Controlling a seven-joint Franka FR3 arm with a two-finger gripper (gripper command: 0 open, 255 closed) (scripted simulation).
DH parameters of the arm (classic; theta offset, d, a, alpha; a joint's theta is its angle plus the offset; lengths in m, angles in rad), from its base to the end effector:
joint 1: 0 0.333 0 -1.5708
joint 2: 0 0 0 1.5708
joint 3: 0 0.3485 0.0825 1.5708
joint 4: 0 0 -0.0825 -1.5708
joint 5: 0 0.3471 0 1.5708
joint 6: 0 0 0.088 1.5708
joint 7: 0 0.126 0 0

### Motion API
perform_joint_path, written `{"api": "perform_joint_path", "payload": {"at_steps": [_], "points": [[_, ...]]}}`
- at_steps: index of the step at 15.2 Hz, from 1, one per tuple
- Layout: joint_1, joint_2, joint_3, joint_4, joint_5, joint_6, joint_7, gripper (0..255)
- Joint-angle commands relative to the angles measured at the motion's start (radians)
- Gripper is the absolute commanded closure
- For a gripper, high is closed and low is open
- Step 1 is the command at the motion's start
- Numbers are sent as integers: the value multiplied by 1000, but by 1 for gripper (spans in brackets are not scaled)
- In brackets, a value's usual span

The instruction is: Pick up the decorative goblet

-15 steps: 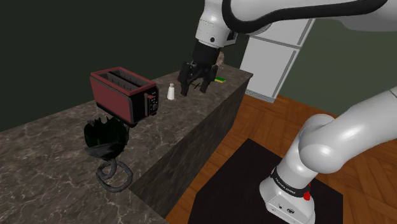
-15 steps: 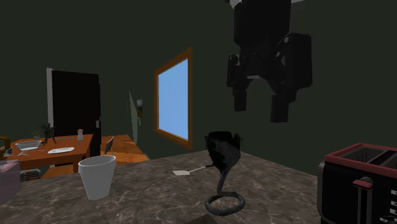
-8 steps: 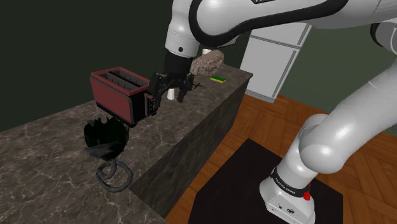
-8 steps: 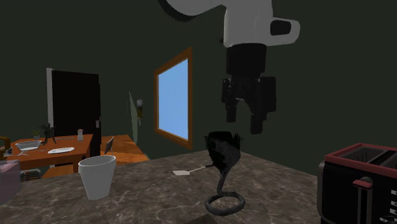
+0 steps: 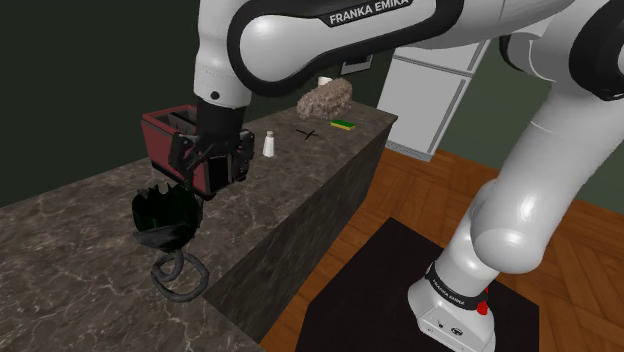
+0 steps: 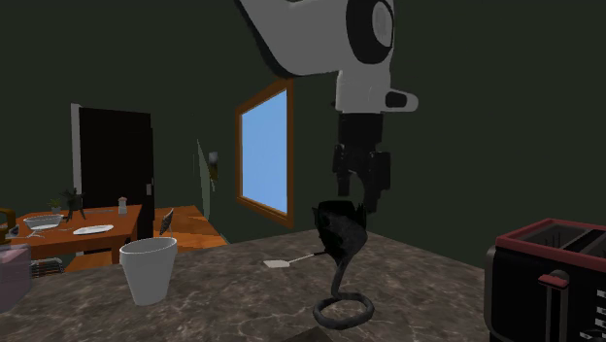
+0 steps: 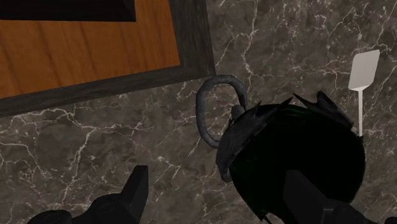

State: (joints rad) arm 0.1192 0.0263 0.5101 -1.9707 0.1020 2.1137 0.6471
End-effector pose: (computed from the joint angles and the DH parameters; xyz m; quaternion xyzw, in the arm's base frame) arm 0.4369 0.3232 0.4981 -0.9963 0.0330 -0.0173 0.0770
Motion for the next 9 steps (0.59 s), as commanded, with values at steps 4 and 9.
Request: {"api": "perform_joint_path", "payload": {"at_steps": [4, 9], "points": [[31, 110, 16, 70, -61, 30, 67, 0], [35, 134, 14, 29, -73, 92, 71, 0]]}}
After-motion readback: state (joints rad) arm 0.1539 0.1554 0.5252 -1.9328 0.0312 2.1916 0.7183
